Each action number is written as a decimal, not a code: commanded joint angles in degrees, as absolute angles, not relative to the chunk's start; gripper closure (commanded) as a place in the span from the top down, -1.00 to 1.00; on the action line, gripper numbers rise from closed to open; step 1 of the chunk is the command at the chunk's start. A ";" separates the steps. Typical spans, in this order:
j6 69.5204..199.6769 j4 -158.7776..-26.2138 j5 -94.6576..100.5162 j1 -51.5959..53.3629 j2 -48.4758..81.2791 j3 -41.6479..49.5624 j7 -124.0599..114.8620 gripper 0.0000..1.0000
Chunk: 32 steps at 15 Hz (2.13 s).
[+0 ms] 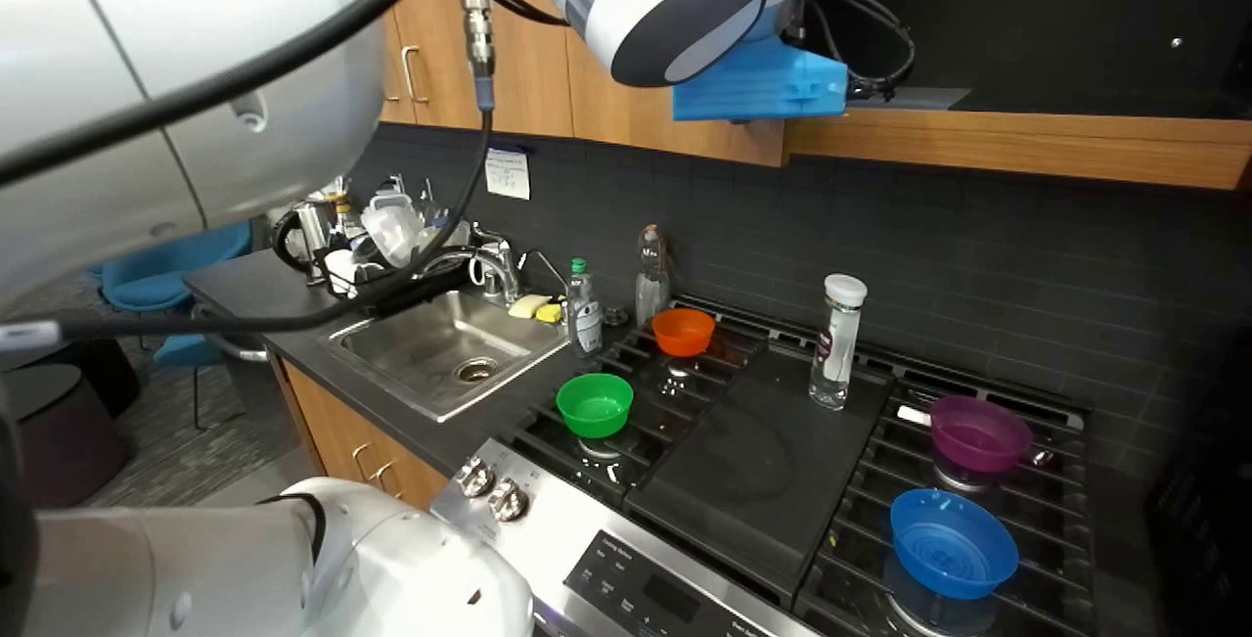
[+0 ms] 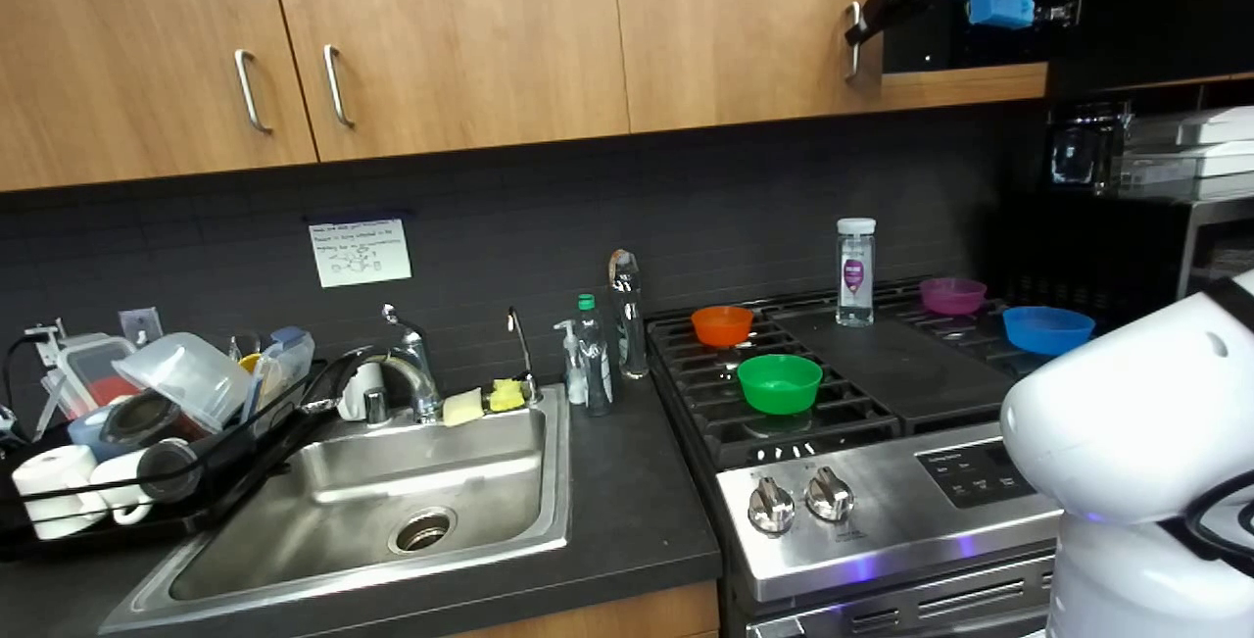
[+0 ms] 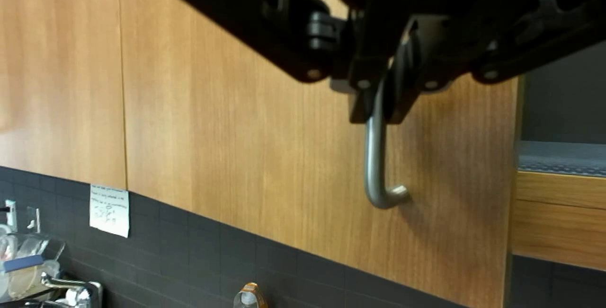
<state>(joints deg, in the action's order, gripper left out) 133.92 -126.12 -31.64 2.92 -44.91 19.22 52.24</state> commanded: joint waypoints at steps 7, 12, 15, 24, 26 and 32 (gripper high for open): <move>130.81 -132.80 -24.66 5.68 -54.26 18.45 47.49 -0.94; 130.11 -134.79 -22.56 6.57 -57.15 18.55 45.13 -0.94; 129.66 -135.97 -21.40 7.03 -58.62 18.24 43.43 -0.94; 127.88 -138.60 -18.12 9.04 -62.82 17.82 39.80 -0.94; 126.56 -139.18 -17.35 9.21 -63.95 17.88 39.37 -0.94; 123.61 -140.74 -15.98 9.83 -66.29 17.48 38.47 -0.55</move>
<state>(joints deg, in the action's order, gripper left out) 127.89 -136.50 -17.91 8.78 -63.61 18.40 39.61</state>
